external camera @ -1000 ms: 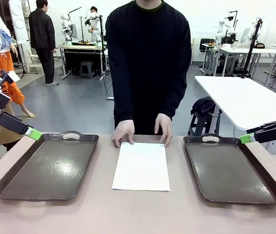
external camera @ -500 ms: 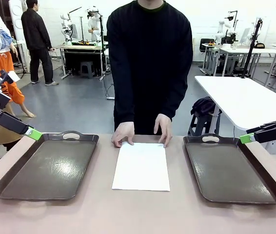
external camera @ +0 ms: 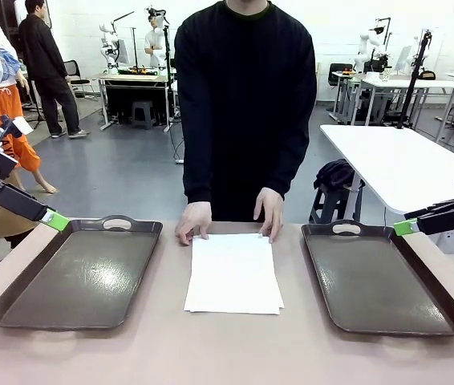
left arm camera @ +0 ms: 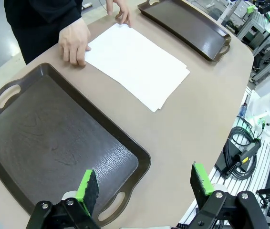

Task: Sort the A4 documents.
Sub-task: Receive the A4 Paper.

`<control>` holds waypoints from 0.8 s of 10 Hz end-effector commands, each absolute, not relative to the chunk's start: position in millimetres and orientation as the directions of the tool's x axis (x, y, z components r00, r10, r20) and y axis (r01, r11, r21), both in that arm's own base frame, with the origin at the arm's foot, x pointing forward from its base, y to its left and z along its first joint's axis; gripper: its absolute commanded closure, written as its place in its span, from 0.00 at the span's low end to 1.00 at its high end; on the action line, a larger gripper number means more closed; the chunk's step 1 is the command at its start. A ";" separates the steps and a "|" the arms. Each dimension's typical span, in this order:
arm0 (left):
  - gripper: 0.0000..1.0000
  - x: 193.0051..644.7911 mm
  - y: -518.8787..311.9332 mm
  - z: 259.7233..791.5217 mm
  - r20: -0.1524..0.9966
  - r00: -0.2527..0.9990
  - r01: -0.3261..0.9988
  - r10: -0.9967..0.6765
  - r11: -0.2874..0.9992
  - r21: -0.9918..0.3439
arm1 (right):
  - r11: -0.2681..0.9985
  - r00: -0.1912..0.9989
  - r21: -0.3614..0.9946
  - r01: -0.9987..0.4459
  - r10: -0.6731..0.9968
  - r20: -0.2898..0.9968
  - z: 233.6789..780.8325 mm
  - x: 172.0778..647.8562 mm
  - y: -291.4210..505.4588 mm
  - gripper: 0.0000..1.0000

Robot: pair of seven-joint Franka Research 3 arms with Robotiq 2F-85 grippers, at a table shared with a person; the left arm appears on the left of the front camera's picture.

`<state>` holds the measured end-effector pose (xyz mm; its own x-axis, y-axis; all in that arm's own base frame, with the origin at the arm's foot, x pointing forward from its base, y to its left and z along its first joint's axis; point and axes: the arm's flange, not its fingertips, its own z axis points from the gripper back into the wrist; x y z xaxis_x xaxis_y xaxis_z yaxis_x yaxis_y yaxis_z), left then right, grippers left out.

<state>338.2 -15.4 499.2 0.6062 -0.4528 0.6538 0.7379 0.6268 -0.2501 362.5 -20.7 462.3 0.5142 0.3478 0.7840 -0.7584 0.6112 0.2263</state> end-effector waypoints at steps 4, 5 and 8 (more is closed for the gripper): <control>0.00 340.6 -13.3 497.6 0.664 0.593 0.751 -0.455 0.611 -0.252 | 0.596 0.490 0.218 -0.773 0.342 0.802 461.1 368.8 -20.9 0.00; 0.00 340.6 -13.3 497.6 0.664 0.593 0.751 -0.455 0.611 -0.252 | 0.596 0.490 0.218 -0.773 0.342 0.802 461.1 368.8 -20.9 0.00; 0.00 340.6 -13.3 497.6 0.664 0.593 0.751 -0.455 0.611 -0.252 | 0.596 0.490 0.218 -0.773 0.342 0.802 461.1 368.8 -20.9 0.00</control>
